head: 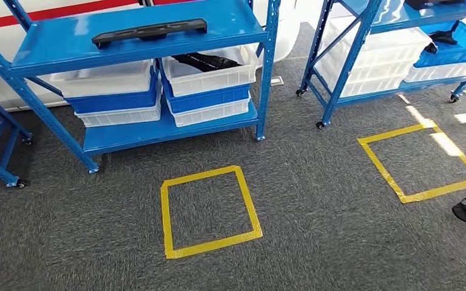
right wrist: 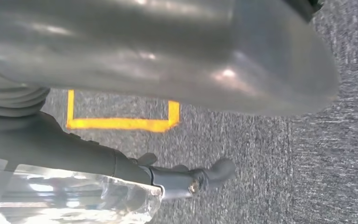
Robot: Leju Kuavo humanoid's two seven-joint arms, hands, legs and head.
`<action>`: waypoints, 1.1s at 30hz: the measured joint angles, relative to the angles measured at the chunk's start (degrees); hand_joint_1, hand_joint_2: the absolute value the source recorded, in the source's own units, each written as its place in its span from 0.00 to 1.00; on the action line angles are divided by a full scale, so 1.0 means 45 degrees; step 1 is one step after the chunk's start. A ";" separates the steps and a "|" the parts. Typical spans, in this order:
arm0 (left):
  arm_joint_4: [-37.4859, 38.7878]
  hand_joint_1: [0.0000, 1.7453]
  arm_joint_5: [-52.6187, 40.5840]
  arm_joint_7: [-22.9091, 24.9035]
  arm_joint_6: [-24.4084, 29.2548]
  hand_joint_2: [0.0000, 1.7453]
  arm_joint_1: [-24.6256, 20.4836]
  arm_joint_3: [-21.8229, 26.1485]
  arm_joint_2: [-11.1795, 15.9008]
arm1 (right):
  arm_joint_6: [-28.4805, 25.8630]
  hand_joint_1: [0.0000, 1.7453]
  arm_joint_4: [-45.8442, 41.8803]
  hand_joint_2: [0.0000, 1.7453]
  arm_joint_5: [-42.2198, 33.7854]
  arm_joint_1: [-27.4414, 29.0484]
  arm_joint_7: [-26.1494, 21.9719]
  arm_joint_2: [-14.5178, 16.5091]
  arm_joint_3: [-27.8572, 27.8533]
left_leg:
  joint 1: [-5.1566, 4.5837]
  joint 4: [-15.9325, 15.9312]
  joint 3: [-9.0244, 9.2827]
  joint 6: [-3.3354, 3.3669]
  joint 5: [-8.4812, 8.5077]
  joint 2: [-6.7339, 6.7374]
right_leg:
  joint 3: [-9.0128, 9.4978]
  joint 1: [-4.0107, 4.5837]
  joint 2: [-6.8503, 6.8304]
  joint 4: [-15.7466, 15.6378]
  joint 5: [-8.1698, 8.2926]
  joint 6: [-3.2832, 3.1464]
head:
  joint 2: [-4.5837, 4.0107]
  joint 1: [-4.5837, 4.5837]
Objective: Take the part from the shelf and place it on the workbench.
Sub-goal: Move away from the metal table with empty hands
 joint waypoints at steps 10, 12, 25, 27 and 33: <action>0.0000 0.00 -0.0072 0.0000 0.0001 0.00 0.0059 -0.0004 0.0032 | 0.0000 0.00 0.0000 0.00 -0.0032 0.0032 -0.0028 0.0057 -0.0004 | 0.0094 0.3070 -0.1561 -0.0286 -0.1207 0.1592 | 0.0106 0.0043 -0.1363 -0.0030 -0.0007 -0.0524 | 0.0000 -0.0160; -0.0001 0.00 -0.0073 0.0000 0.0007 0.00 0.0039 -0.0005 0.0043 | 0.0005 0.00 0.0000 0.00 -0.0024 0.0006 -0.0057 0.0074 -0.0001 | 0.0015 0.1228 -0.0563 -0.0112 -0.0441 0.2083 | 0.0183 0.0109 -0.1605 -0.0025 -0.0073 -0.0484 | 0.0000 -0.0154; 0.0000 0.00 -0.0195 0.0000 0.0033 0.00 -0.0037 -0.0004 0.0015 | 0.0029 0.00 0.0000 0.00 -0.0034 0.0054 -0.0134 0.0030 0.0000 | 0.0024 -0.0230 0.0112 0.0378 0.0118 0.0671 | -0.1211 0.0077 -0.0561 0.2926 -0.1245 0.0039 | 0.0000 0.0009; 0.0000 0.00 -0.0203 0.0000 0.0027 0.00 -0.0037 -0.0005 -0.0001 | 0.0024 0.00 0.0000 0.00 -0.0026 0.0043 -0.0135 0.0011 0.0000 | 0.0012 -0.0153 0.0118 0.0284 0.0091 0.0332 | -0.0451 -0.0004 -0.0194 0.1103 -0.0408 0.0229 | 0.0000 0.0017; 0.0000 0.00 -0.0246 0.0005 0.0013 0.00 0.0014 -0.0005 0.0032 | -0.0119 0.00 0.0000 0.00 0.0056 -0.0024 0.0123 0.0034 0.0005 | 0.0032 0.0157 -0.0093 -0.0053 -0.0091 0.0223 | 0.0077 -0.0026 -0.0151 -0.0051 0.0088 -0.0183 | 0.0000 -0.0012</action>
